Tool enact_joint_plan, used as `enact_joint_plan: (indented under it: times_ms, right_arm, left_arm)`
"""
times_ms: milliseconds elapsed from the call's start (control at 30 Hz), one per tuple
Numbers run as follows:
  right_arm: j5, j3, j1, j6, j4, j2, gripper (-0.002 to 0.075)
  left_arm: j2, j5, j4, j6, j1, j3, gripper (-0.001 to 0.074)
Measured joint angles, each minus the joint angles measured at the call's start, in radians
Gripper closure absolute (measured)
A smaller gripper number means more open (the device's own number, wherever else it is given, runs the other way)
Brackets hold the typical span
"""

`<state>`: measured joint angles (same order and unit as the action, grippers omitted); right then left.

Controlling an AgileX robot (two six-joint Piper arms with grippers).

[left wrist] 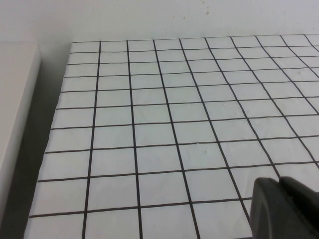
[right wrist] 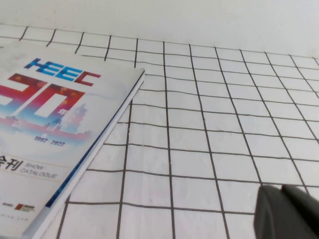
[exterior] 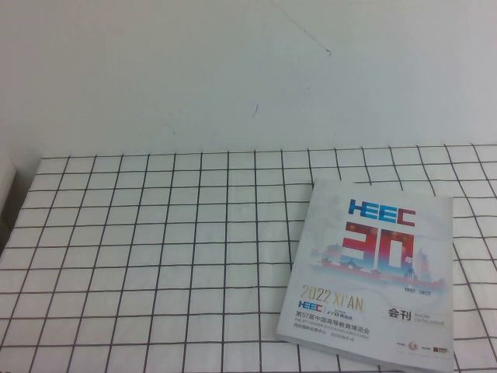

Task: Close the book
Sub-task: 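Close the open booklet and leave it lying on the table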

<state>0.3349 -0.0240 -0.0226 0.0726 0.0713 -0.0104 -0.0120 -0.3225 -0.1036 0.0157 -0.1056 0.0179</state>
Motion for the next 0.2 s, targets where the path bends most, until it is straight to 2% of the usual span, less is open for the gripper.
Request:
enact_joint_plan:
  times_ms: [200]
  right_arm:
    - [0.009, 0.002, 0.002, -0.036, 0.0, 0.0, 0.0729]
  left_arm:
    - [0.0, -0.002, 0.002, 0.0, 0.0, 0.0, 0.0738]
